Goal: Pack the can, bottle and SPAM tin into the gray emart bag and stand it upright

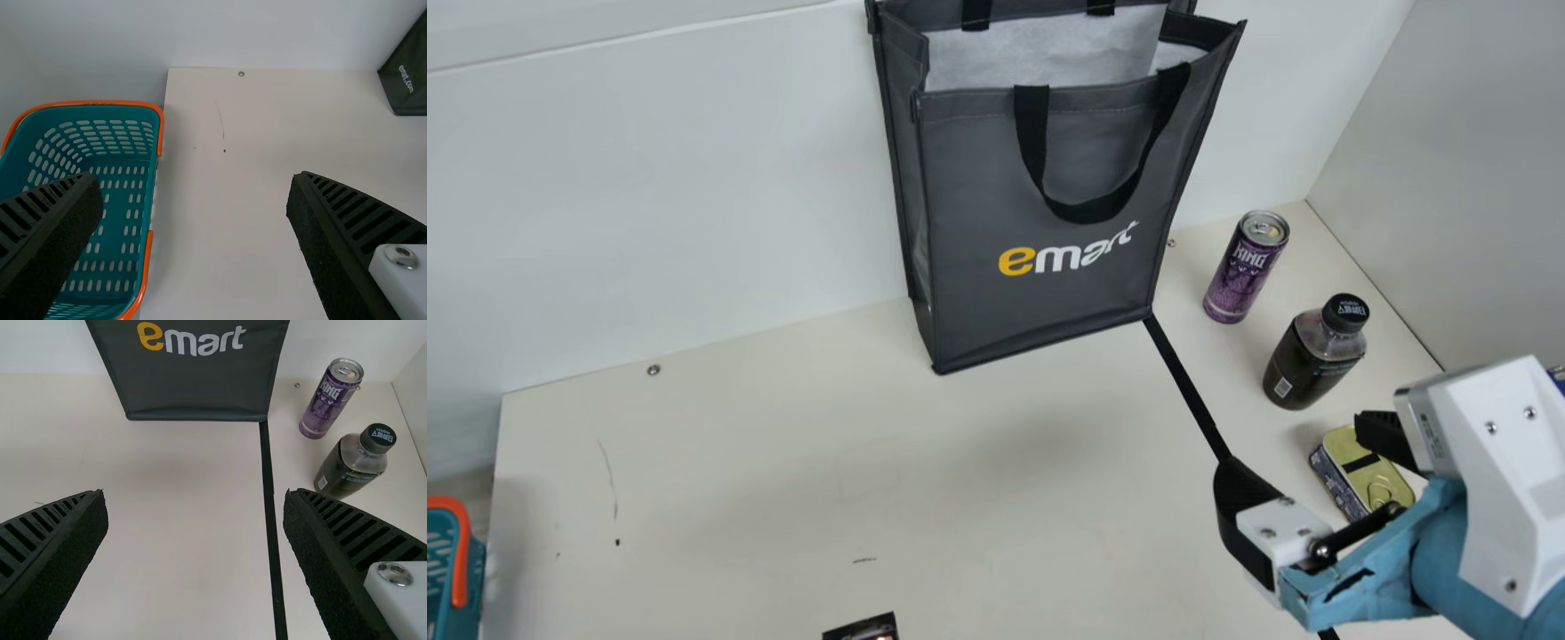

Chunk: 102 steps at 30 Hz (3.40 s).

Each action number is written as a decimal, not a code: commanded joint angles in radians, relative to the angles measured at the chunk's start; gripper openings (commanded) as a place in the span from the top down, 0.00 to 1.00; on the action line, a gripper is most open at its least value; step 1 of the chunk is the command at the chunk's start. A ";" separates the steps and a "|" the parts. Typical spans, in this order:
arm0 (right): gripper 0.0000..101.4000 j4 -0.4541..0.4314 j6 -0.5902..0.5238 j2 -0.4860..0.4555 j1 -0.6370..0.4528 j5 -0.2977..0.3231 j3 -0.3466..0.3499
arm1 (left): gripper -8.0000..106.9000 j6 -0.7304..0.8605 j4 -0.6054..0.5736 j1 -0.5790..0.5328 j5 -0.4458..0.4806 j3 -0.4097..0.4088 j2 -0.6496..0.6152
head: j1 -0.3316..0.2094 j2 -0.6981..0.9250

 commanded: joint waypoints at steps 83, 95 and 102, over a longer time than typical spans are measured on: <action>0.06 0.074 -0.657 0.702 -0.015 0.007 -0.812 | 0.15 0.000 0.000 0.000 0.000 0.000 0.000 | -0.023 -0.002; 0.06 0.122 -0.776 0.816 -0.026 0.007 -0.931 | 0.15 0.000 0.000 0.000 0.000 0.000 0.000 | -0.023 -0.002; 0.06 0.149 -0.844 0.888 -0.030 0.007 -1.003 | 0.15 0.000 0.000 0.000 0.000 0.000 0.000 | -0.023 -0.002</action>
